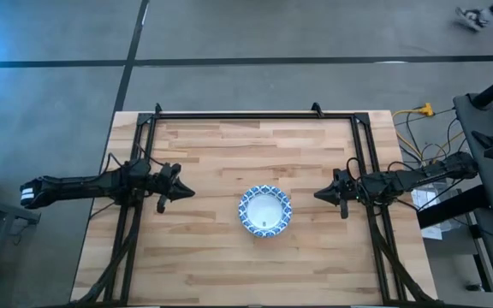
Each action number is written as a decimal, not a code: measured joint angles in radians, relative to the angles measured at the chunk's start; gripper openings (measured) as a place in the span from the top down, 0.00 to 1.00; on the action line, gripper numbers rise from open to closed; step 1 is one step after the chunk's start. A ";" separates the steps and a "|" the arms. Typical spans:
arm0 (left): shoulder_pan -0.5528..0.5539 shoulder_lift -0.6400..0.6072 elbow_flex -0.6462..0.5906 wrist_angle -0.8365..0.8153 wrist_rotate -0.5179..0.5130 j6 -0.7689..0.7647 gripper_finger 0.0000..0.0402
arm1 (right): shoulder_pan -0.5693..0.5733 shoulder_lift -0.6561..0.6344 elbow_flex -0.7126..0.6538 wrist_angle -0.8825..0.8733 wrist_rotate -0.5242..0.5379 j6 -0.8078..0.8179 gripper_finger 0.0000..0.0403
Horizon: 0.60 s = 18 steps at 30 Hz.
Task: Nest bowls inside each other
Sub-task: Return to Home Position
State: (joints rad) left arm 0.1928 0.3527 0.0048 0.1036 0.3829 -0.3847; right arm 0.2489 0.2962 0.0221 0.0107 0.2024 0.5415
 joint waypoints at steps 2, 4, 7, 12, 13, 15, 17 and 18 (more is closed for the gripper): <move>0.000 0.002 0.000 0.000 0.000 0.000 0.98 | 0.000 0.000 0.000 0.000 0.000 0.000 0.98; 0.000 0.004 0.000 0.000 -0.001 0.000 0.98 | 0.000 0.000 0.000 0.000 0.000 0.000 0.98; 0.000 0.007 0.000 0.000 -0.001 0.000 0.98 | 0.000 0.000 0.000 0.000 0.000 0.000 0.98; 0.000 0.007 0.000 0.000 -0.002 0.000 0.98 | 0.000 0.000 0.000 0.000 0.000 0.000 0.98; 0.000 0.006 0.000 0.000 -0.002 0.000 0.98 | 0.000 0.000 0.000 0.000 0.000 0.000 0.98; 0.000 0.007 0.000 0.000 -0.002 0.000 0.98 | 0.000 0.000 0.000 0.000 0.000 0.000 0.98; 0.000 0.007 0.000 0.001 -0.002 0.000 0.98 | 0.000 0.000 0.000 0.000 0.000 0.000 0.98; 0.000 0.007 0.000 0.000 -0.002 0.000 0.98 | 0.000 0.000 0.000 0.000 0.000 0.000 0.98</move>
State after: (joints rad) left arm 0.1930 0.3595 0.0048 0.1040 0.3813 -0.3850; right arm 0.2489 0.2958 0.0223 0.0109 0.2028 0.5415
